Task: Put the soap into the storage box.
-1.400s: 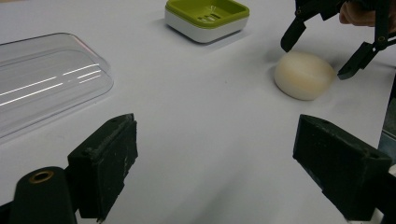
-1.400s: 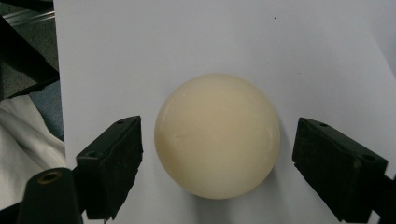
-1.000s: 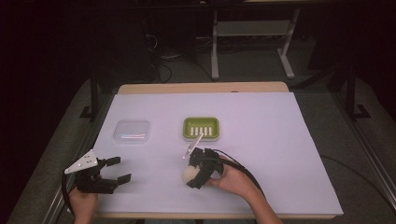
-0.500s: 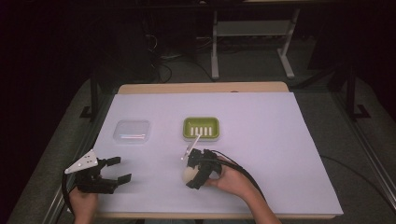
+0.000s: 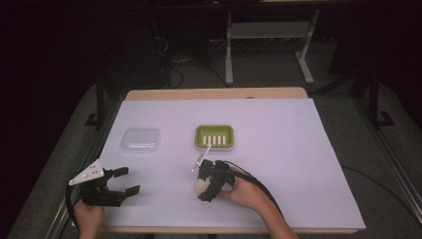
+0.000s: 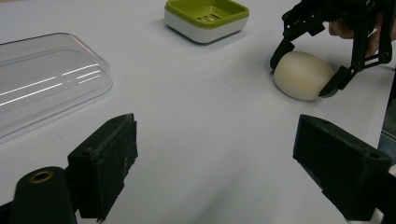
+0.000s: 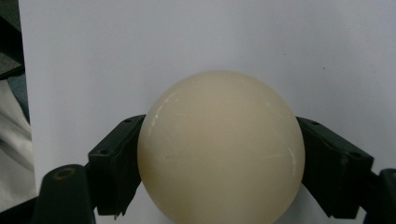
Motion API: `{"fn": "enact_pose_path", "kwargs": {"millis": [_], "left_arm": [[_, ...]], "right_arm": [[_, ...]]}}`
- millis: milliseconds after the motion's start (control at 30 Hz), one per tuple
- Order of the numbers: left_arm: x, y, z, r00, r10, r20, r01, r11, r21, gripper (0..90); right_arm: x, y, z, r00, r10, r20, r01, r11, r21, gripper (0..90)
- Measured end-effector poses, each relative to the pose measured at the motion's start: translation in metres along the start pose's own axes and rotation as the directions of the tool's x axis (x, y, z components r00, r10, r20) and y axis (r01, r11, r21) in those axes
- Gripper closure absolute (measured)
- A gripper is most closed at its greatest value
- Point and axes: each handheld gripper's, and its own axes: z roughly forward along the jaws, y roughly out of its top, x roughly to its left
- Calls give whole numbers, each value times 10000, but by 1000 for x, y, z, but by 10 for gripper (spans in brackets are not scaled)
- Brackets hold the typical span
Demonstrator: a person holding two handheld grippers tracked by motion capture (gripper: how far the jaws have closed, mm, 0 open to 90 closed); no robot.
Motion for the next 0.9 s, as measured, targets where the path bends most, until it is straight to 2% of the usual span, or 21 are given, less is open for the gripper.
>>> {"fn": "enact_pose_path", "kwargs": {"millis": [267,500,767,900], "left_arm": [[0,0,0,10000,24,13,-24,10000,-1,132],[0,0,0,10000,21,11,-21,10000,4,132],[0,0,0,10000,33,16,-33,10000,-4,132],[0,0,0,10000,16,20,-16,10000,-24,132]], "right_arm": [[2,1,-1,9999,114,59,-115,9999,57,227],[5,3,-2,9999,-131,82,129,9998,166,230],[1,0,-15,10000,64,21,-63,9997,-254,230],[-4,-2,-21,9996,166,-234,-179,9984,-533,230]]}}
